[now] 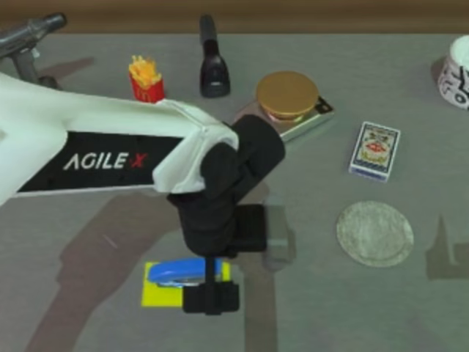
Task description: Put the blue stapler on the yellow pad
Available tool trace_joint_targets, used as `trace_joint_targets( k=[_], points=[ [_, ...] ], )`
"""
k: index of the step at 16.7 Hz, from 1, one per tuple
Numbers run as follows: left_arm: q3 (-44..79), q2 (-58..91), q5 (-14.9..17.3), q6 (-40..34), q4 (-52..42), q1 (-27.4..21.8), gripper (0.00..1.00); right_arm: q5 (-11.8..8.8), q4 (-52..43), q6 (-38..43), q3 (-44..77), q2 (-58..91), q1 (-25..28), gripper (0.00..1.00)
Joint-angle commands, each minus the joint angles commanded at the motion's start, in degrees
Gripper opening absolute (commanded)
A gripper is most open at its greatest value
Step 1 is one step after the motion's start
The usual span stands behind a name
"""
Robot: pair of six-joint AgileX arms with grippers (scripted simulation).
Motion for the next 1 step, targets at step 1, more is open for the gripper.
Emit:
trace_joint_targets(
  k=[1],
  points=[
    [0.0, 0.0, 0.0, 0.0, 0.0, 0.0, 1.0, 0.0, 0.0, 0.0, 0.0, 0.0, 0.0, 1.0]
  ],
)
